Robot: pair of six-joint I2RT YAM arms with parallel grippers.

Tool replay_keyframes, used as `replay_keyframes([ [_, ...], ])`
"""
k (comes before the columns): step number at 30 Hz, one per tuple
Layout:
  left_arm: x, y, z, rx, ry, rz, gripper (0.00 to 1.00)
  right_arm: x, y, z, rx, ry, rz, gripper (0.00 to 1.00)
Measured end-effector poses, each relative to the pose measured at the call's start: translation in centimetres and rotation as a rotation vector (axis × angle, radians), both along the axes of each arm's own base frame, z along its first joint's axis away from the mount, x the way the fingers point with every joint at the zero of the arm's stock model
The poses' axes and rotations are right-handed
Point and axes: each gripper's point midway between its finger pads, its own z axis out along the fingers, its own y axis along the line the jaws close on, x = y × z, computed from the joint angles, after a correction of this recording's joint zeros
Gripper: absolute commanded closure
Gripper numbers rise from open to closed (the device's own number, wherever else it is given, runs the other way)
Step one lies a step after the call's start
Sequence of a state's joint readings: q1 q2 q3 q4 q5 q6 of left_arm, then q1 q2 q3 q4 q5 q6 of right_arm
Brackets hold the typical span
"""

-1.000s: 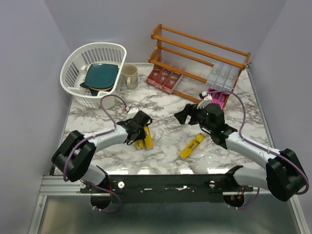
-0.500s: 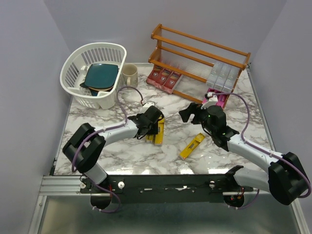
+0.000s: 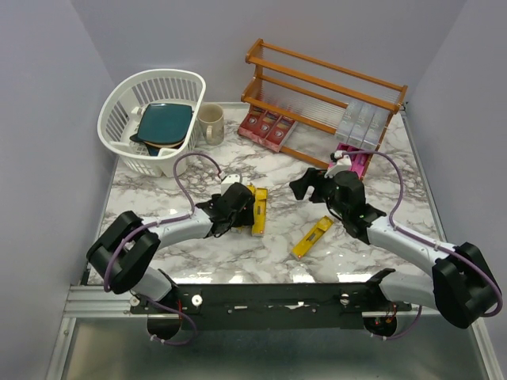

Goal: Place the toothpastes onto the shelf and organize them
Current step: Pick up the toothpaste from the center of the board.

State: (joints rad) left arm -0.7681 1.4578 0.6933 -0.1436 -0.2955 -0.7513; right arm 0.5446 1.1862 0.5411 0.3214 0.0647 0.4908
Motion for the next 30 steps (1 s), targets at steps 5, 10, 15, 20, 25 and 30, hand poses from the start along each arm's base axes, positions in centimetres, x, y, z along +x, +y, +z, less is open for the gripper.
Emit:
replay_keyframes([
  [5,0.5,-0.7,-0.4,0.015,0.0,-0.032,0.31,0.0,0.3,0.1,0.009,-0.005,0.016,0.06],
  [10,-0.2,-1.1,-0.7,0.044,0.01,-0.074,0.47,-0.1,0.7,-0.3,0.016,0.009,0.034,0.06],
  [15,-1.5,-0.8,-0.8,0.102,0.021,-0.104,0.6,-0.2,0.9,-0.4,0.021,0.016,0.042,0.06],
  [20,-2.6,-0.1,-0.5,0.167,0.026,-0.122,0.62,-0.4,1.1,-0.6,0.027,0.027,0.052,0.06],
  [25,-3.2,0.5,0.6,0.214,0.0,-0.154,0.62,-0.6,1.5,-0.7,0.045,0.046,0.066,0.02],
  [30,-3.6,-0.7,3.3,0.255,-0.106,-0.258,0.62,-0.9,1.9,-0.1,0.091,0.07,0.066,0.0],
])
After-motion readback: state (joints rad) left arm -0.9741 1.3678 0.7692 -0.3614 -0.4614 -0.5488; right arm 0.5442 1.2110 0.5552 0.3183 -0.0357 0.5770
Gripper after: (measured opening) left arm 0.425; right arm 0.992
